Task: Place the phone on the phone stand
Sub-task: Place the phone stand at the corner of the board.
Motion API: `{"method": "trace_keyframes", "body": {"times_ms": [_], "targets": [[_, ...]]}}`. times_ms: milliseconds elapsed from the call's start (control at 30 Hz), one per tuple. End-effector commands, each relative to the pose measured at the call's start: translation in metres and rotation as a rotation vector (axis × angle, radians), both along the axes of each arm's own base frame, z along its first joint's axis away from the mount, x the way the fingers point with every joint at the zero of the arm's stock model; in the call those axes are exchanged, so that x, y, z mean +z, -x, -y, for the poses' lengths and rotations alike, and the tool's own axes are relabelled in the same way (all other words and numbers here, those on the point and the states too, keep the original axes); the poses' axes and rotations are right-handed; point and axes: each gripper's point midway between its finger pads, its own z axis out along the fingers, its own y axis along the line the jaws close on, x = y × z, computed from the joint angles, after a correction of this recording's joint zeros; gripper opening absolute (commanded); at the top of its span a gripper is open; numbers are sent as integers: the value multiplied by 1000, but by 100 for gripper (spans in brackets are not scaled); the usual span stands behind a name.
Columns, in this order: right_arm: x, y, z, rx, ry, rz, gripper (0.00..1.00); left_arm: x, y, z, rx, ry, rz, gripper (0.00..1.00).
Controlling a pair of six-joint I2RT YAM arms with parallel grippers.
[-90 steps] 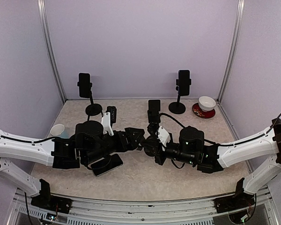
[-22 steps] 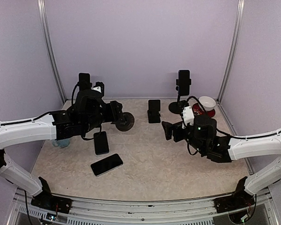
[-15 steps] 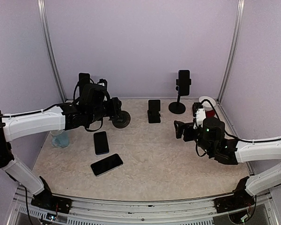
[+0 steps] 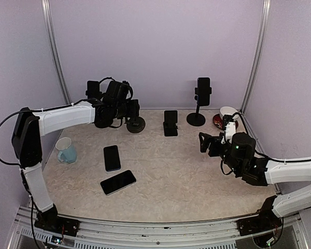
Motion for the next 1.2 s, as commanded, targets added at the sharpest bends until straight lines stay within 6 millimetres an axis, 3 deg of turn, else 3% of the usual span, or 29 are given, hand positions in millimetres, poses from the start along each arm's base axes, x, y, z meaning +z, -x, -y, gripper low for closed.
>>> {"method": "trace_keyframes", "body": {"times_ms": [0,233,533,1167], "targets": [[9,-2,10,-35,-39,29,100,13,-24,7,-19,-11,28,50],[6,-3,9,-31,-37,28,100,-12,-50,12,-16,-44,-17,50],[3,-4,5,-16,-34,22,100,-20,-74,10,-16,-48,-43,51],[1,-3,-2,20,-35,16,100,-69,-99,-4,51,-48,-148,51]]}}
